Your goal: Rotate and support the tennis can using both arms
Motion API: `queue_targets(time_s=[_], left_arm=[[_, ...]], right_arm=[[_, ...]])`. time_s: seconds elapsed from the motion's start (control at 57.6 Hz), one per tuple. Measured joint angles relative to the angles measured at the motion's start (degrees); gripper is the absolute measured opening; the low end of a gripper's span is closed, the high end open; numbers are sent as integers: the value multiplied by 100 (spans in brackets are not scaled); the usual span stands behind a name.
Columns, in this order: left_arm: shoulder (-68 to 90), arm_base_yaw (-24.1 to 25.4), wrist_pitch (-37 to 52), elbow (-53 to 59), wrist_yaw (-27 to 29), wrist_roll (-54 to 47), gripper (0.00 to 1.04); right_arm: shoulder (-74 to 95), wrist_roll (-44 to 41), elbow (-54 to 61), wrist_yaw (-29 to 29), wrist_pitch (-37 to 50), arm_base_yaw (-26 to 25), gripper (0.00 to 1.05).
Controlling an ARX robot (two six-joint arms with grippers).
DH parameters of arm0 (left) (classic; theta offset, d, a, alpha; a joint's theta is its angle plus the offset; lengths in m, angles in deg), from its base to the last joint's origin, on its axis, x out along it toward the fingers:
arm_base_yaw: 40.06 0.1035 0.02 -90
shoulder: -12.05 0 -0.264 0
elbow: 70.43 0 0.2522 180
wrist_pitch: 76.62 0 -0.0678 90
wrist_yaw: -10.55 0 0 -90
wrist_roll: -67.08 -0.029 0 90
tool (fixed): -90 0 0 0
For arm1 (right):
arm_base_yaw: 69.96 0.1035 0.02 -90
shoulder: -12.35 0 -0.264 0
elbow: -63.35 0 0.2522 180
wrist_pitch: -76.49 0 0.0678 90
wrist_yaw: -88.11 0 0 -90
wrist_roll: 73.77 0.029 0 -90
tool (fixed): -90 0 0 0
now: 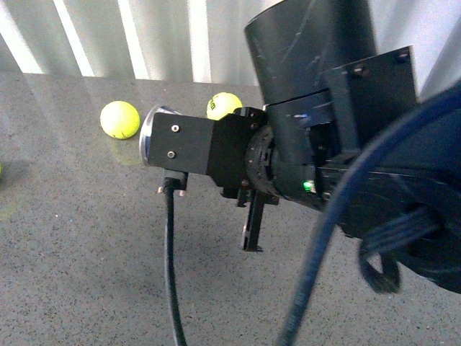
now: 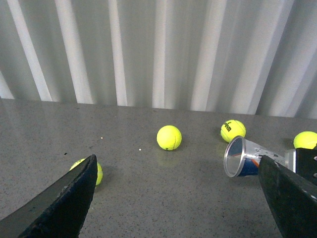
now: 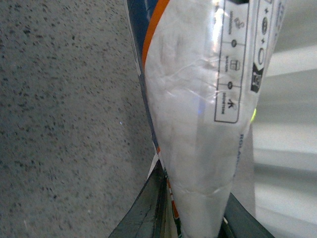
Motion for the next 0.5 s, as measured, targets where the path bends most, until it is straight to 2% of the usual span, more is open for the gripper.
queue_targets(time_s=[0.26, 0.504], left_arm=[[0, 0, 0, 0, -2, 0, 98], [0, 0, 0, 0, -2, 0, 98]], right_arm=[[525, 74, -501, -33, -691, 179, 12], [841, -94, -638, 66, -765, 177, 12]])
